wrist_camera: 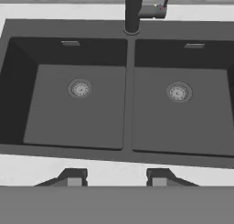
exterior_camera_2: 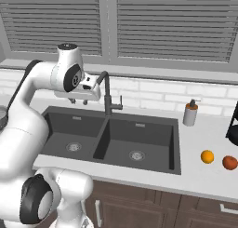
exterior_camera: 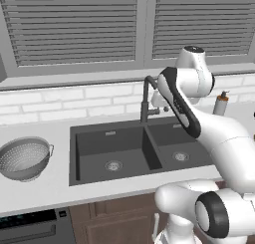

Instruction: Put the colander in the sink, put the orange, orange in the colander, and turn on the sink faucet and pour water over the colander.

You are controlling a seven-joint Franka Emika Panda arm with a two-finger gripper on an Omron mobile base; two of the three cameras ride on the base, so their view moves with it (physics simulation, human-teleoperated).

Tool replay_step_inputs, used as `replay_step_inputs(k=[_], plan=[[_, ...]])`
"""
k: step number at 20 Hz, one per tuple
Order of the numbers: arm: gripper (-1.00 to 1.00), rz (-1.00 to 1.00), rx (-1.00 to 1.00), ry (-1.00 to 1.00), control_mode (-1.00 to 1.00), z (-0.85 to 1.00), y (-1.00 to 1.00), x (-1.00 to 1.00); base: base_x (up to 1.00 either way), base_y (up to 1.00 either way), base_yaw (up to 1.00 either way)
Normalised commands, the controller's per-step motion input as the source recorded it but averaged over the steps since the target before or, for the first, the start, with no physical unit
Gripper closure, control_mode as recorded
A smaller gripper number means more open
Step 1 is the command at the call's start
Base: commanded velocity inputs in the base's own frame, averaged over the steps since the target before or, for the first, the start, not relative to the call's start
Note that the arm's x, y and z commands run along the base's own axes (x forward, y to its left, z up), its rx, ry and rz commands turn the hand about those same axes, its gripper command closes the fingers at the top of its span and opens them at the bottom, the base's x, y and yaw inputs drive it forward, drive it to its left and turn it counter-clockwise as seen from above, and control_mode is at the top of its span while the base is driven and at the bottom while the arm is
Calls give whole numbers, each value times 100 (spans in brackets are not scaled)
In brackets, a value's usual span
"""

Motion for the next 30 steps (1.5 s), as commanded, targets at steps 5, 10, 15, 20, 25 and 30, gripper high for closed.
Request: replay_step_inputs(k=[5, 10, 15, 20, 25, 30], plan=[[-100, 0, 0, -2, -100, -4, 0, -26, 0, 0, 0], [-100, 1, -2, -3, -100, -20, 26, -71, 0, 0, 0], [-100, -1, 0, 0, -100, -35, 70, -51, 0, 0, 0], [-100, -10, 0, 0, -100, -35, 87, -29, 0, 0, 0], [-100, -22, 0, 0, -100, -14, 92, -3, 0, 0, 0], [-100, -23, 0, 1, -100, -2, 96, 16, 0, 0, 0]])
